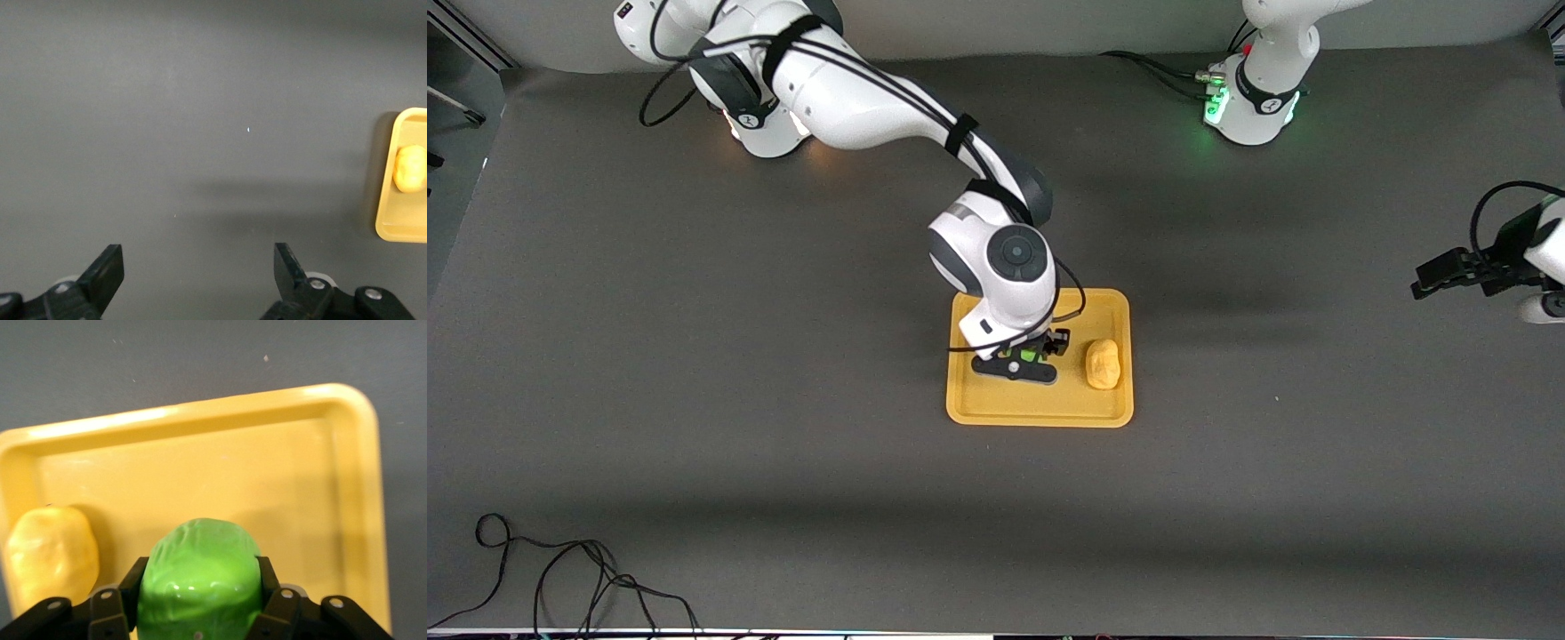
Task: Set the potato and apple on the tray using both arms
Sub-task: 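Lower the apple beside the potato and open the right gripper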
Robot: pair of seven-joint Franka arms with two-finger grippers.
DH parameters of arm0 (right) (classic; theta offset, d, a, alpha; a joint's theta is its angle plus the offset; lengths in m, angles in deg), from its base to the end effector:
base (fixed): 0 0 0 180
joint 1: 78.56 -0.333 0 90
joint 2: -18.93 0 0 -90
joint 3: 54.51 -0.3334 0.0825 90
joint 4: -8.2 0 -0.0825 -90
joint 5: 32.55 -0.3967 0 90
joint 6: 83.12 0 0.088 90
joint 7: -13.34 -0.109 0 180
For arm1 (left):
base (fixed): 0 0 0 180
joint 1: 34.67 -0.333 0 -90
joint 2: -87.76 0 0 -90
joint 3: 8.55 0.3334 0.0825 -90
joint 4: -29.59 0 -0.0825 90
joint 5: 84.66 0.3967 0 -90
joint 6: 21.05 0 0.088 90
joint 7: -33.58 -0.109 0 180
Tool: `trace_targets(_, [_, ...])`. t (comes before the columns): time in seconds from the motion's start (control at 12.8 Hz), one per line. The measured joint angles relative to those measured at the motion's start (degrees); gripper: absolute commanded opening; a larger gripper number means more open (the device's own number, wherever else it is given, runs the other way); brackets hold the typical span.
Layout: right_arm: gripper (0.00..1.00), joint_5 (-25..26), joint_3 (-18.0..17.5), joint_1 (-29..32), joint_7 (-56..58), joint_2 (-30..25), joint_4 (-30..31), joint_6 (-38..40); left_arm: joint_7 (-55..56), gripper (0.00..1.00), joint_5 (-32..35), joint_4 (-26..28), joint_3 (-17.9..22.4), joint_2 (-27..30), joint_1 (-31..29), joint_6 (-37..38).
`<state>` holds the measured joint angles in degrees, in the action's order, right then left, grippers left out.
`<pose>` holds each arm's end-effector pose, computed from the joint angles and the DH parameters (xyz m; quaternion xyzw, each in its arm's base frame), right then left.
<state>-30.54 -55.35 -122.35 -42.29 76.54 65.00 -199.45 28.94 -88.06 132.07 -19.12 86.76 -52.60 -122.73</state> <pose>0.5829 0.5663 0.2472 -0.9956 0.0918 -0.0182 0.0067 0.5736 0.0695 0.5413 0.9990 0.0302 -0.0123 0.0320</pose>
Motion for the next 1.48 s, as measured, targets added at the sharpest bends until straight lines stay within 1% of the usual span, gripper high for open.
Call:
trace_targets(0.08, [0.51,0.1,0.0,-0.1,0.0,1.4,-0.1,-1.4,0.5,1.0,0.1,-4.2,0.0,-2.2,-0.1,3.2])
trace_targets(0.16, [0.51,0.2,0.0,-0.4,0.0,2.5,-0.1,-2.8,2.3,1.0,0.1,-7.7,-0.2,-4.3,0.0,4.9])
trace_targets(0.23, [0.51,0.6,0.0,-0.9,0.0,3.4,-0.2,-3.7,4.3,1.0,0.1,-9.8,-0.6,-5.9,0.7,5.5])
trace_targets(0.31, [0.61,1.0,0.0,-1.3,0.0,4.1,-0.4,-4.3,5.9,0.99,0.1,-10.7,-0.9,-6.9,2.1,5.6])
trace_targets(0.39, [0.97,1.2,0.0,-1.5,0.0,4.6,-0.5,-4.9,7.2,0.99,0.2,-11.0,-1.1,-7.5,4.0,5.8])
trace_targets(0.55, [0.97,1.3,0.2,-1.4,0.0,4.8,-0.7,-5.2,7.2,0.99,1.8,-10.9,-1.4,-7.6,7.6,7.5])
trace_targets(0.62, [0.93,1.3,0.4,-1.3,0.0,4.8,-0.8,-5.2,5.8,0.99,2.3,-10.8,-1.5,-7.2,8.4,7.7])
trace_targets(0.7, [0.94,1.3,0.4,-1.2,0.0,4.8,-0.9,-5.2,4.5,0.99,2.5,-10.8,-1.5,-6.7,8.5,7.9])
trace_targets(0.78, [1.0,1.3,0.5,-1.2,0.0,4.8,-1.0,-5.2,3.8,0.99,2.6,-10.8,-1.3,-6.3,8.5,7.9])
trace_targets(1.09, [1.0,1.4,0.6,-1.2,0.0,4.3,-2.3,-4.3,4.5,0.99,3.1,-10.4,-1.0,-6.0,8.5,7.9])
trace_targets(1.25, [1.0,1.4,1.1,-0.8,0.0,1.2,-4.3,2.3,4.6,0.99,4.6,-10.3,-0.9,-6.0,8.4,7.7])
trace_targets(1.33, [1.0,1.4,1.2,0.1,0.0,-1.9,-5.3,6.6,4.6,0.99,5.2,-10.3,-0.9,-5.9,8.4,7.6])
trace_targets(1.48, [1.0,1.4,1.2,2.1,0.4,-10.3,-6.0,16.5,4.3,0.99,5.7,-10.3,-0.8,-5.5,8.4,7.6])
